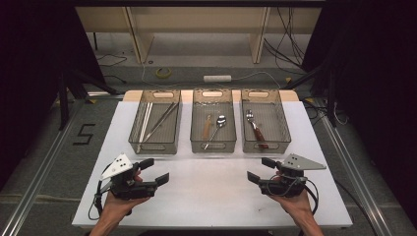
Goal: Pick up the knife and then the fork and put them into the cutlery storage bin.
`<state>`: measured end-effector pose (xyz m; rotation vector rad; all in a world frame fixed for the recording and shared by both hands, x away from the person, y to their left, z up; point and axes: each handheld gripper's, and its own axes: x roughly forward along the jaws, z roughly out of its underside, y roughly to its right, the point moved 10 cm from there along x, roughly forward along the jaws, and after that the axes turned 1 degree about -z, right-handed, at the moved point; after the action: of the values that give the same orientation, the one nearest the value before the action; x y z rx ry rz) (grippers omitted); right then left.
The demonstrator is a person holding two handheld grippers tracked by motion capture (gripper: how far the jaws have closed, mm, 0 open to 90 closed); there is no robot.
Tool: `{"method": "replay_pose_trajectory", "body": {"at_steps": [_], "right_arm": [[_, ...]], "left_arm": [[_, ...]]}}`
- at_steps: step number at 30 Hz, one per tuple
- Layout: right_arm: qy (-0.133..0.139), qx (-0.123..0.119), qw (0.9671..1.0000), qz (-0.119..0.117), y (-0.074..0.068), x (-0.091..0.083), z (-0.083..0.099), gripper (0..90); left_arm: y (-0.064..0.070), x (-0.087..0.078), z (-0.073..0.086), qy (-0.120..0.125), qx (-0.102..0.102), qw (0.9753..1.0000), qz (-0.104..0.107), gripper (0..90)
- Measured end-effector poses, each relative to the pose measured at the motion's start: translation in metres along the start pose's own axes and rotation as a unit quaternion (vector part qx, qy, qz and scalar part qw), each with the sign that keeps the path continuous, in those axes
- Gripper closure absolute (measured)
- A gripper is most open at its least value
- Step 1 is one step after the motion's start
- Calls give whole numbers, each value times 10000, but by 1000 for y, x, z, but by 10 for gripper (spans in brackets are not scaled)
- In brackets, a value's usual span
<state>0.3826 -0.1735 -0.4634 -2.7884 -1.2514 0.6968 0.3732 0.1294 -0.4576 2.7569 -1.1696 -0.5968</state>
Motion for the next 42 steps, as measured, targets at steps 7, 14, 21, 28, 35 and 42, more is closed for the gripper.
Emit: {"method": "replay_pose_trajectory", "body": {"at_steps": [7,14,21,28,35,42], "right_arm": [[-2,50,10000,16,0,-3,6,229],[28,63,10000,35,-1,-7,11,229],[-29,15,9999,136,1,-8,19,229],[-38,73,9998,187,3,-11,24,226],[-122,28,9997,228,4,-9,27,224],[-117,1,9997,216,3,-9,26,222]], "left_arm": [[0,0,0,-5,5,10000,-3,176],[0,0,1,-29,-7,10000,12,176],[1,0,1,-49,6,10000,39,176],[2,0,2,-71,5,10000,69,176],[3,1,2,-83,8,9999,83,175],[2,1,2,-87,18,9999,81,176]]}}
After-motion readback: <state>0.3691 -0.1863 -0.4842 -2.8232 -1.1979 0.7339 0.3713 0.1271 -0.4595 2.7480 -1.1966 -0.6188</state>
